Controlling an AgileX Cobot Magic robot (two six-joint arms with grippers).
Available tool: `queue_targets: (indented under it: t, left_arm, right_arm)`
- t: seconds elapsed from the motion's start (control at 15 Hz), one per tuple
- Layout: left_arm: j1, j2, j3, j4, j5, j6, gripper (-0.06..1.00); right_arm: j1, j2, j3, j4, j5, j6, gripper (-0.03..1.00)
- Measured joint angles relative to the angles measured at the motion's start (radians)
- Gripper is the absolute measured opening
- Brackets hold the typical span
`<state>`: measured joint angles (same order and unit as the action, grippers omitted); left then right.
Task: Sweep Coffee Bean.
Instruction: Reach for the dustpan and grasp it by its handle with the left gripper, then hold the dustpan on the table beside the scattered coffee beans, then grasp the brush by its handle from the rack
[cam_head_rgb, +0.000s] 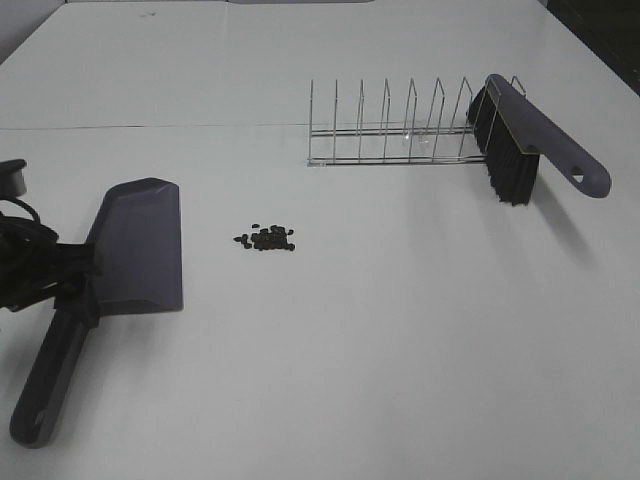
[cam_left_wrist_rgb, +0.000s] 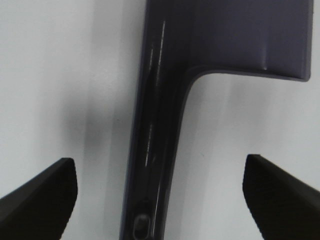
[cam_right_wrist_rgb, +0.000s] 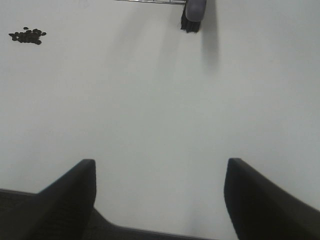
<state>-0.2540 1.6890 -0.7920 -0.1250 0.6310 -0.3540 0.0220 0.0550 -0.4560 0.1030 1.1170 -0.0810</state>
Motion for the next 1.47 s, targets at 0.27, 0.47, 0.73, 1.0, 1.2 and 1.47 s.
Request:
queue_targets:
  t: [0.27, 0.47, 0.73, 1.0, 1.2, 1.47]
  left_arm:
    - [-0.008, 0.149, -0.01, -0.001, -0.046, -0.003, 0.81]
    - [-0.008, 0.189, -0.027, 0.012, -0.055, -0.003, 0.73]
    - [-0.008, 0.192, -0.028, 0.024, -0.116, 0.058, 0.32]
    - [-0.009, 0.193, -0.028, 0.057, -0.117, 0.12, 0.32]
    - [-0.009, 0.194, -0.028, 0.079, -0.12, 0.125, 0.32]
    - [-0.009, 0.194, -0.028, 0.079, -0.12, 0.125, 0.32]
  right_arm:
    - [0.0, 0.0, 0.0, 0.0, 0.0, 0.0, 0.69]
    - [0.0, 0.0, 0.0, -0.001, 0.0, 0.0, 0.69]
    - [0.0, 0.0, -0.001, -0.009, -0.007, 0.029, 0.69]
    - [0.0, 0.175, -0.151, -0.038, -0.06, 0.131, 0.6]
    - [0.0, 0.39, -0.303, -0.043, -0.059, 0.142, 0.6]
    - [0.0, 0.82, -0.581, -0.049, -0.053, 0.141, 0.59]
